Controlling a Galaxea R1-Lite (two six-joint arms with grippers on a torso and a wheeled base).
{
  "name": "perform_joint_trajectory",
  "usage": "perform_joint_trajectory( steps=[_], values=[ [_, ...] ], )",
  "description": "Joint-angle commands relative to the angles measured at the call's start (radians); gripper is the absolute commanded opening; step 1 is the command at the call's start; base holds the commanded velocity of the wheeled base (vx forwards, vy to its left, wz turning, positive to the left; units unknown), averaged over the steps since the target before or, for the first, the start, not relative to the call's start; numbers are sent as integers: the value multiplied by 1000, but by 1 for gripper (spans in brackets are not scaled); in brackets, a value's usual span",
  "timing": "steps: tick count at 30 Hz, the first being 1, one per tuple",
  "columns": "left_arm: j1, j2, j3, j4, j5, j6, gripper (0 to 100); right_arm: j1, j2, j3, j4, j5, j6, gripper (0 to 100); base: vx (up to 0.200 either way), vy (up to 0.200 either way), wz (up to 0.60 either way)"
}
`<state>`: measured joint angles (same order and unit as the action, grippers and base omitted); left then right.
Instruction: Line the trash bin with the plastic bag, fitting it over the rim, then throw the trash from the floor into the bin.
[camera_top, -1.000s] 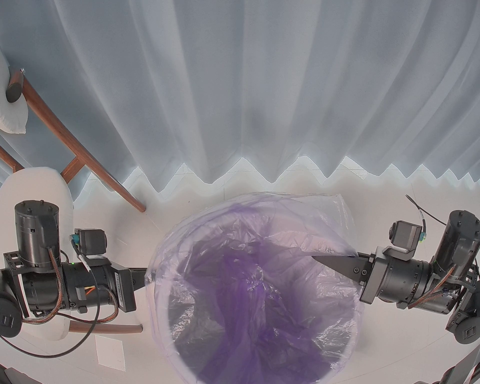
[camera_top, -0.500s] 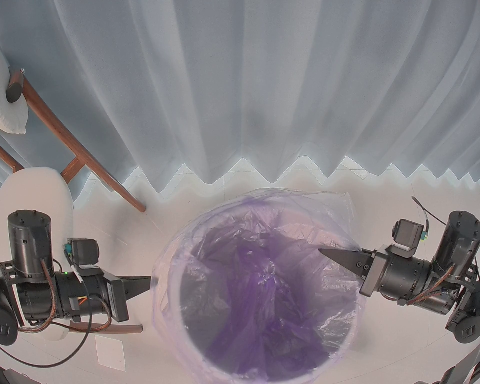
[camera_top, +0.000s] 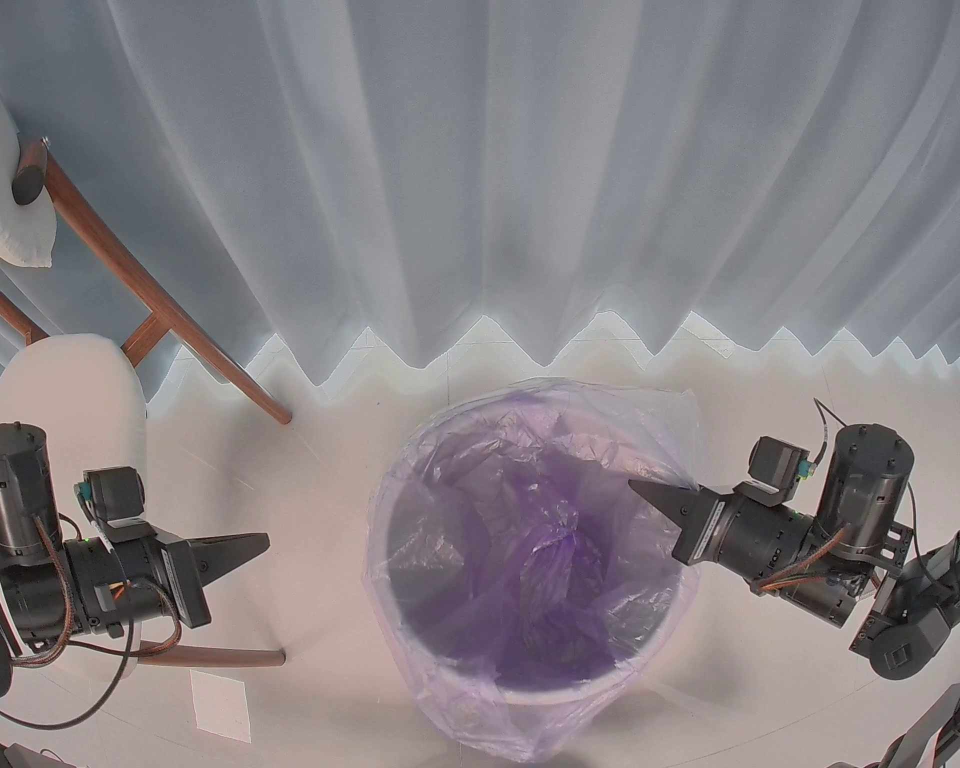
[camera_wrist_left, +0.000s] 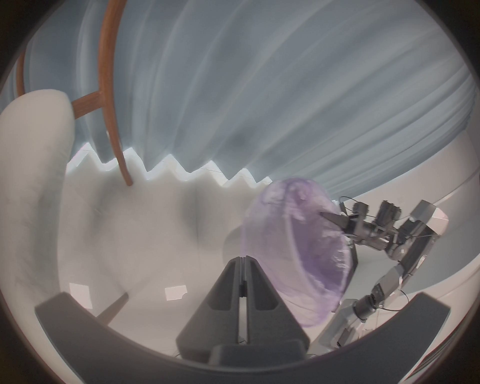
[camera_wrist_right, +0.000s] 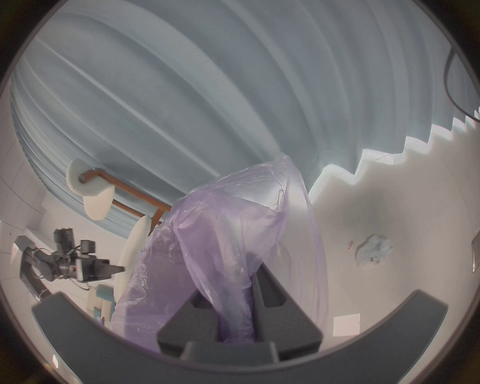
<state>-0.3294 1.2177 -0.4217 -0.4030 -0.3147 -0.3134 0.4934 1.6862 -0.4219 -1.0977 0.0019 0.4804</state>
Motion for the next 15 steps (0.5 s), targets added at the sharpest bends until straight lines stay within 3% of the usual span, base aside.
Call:
perform_joint_trajectory(
  steps=[1,7,10,15],
  values=[
    [-123,-17,-23,4,2,-27,0,-6,115,-35,-68,-62,-26,0,0,0,0],
    [-229,69,-17,9,31,-26,0,-36,233,-24,-266,-76,-155,0,0,0,0],
    [-244,151,-35,30,103,-26,0,-47,293,-24,-361,-76,-224,0,0,0,0],
    [-244,230,-124,101,154,-26,0,-73,365,-28,-458,-76,-302,0,0,0,0]
  ],
)
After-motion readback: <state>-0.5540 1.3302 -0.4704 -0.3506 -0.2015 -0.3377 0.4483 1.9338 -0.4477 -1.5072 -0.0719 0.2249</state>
